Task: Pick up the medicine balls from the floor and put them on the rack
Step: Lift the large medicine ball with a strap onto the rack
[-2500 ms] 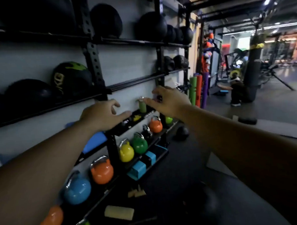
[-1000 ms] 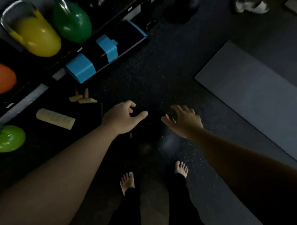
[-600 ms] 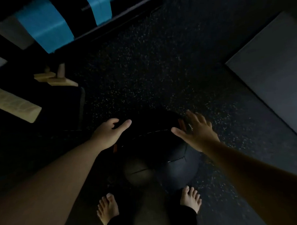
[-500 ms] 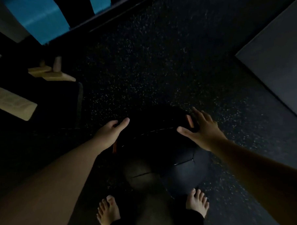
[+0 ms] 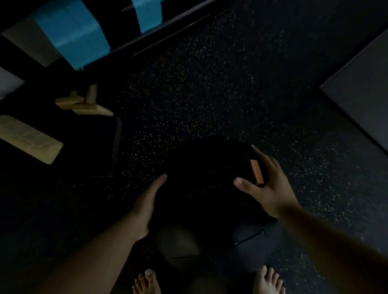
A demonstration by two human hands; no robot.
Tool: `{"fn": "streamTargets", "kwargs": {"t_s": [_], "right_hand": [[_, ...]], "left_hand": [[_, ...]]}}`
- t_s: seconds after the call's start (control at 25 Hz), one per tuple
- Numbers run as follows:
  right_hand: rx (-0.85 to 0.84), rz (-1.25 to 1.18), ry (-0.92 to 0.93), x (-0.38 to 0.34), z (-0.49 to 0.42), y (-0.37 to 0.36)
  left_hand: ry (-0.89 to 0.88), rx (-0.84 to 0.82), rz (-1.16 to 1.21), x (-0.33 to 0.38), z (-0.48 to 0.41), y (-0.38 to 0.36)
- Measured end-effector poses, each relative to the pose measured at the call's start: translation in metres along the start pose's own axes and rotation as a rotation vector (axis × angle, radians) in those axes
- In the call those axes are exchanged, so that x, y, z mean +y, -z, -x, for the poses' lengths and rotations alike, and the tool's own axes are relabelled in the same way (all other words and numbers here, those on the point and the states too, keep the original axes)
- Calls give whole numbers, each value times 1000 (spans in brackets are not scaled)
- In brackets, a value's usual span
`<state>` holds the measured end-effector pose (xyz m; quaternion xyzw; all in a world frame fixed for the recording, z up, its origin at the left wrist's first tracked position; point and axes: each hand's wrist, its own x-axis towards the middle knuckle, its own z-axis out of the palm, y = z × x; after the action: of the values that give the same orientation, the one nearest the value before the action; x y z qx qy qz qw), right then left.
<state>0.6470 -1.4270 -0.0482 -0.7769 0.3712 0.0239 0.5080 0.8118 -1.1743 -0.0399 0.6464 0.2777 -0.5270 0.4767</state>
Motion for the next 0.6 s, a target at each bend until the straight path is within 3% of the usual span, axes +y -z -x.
{"fn": "streamTargets", "kwargs": {"t_s": [0.24, 0.6], "right_hand": [[48, -36, 264, -176, -23, 64], [238, -134, 704, -535, 49, 244]], "left_hand": [[-254, 77, 100, 114, 113, 33], [-765, -1, 174, 342, 453, 39]]}}
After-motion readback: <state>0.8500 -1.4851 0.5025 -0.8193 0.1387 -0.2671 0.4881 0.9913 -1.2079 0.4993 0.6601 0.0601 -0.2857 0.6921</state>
